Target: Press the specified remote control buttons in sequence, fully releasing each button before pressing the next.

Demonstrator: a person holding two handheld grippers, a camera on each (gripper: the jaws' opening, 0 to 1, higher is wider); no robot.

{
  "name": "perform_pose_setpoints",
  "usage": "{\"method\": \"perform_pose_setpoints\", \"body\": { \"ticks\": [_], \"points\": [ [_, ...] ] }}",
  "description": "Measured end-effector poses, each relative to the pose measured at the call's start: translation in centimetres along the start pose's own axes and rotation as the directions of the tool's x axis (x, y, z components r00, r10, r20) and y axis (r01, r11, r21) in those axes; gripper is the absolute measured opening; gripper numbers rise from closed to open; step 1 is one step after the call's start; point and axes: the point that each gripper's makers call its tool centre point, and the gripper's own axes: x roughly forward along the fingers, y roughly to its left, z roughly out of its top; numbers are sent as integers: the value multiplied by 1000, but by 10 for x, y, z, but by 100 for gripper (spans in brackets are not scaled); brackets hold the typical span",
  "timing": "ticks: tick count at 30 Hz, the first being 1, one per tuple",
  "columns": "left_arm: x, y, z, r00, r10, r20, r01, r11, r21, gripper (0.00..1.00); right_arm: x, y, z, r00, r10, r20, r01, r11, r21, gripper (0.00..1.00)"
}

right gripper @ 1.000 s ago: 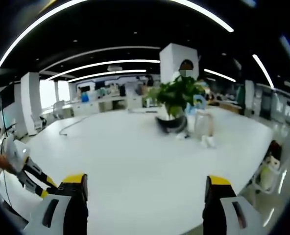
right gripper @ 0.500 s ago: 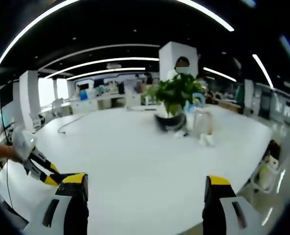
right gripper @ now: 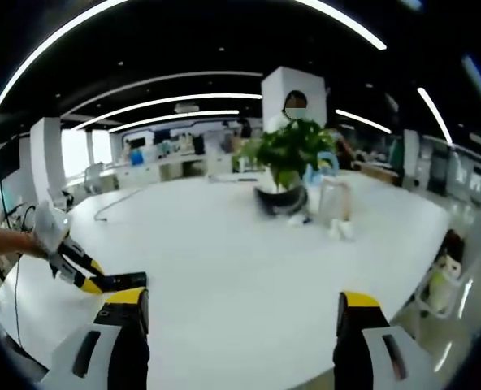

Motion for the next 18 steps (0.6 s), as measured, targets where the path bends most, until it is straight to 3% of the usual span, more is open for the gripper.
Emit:
{"method": "perform_pose_setpoints", "body": {
  "ticks": [18],
  "points": [
    [6, 57, 11, 999, 29, -18, -28, 998, 49, 24, 3, 1, -7, 999, -4, -38, 4, 1000, -18, 95]
  ]
}}
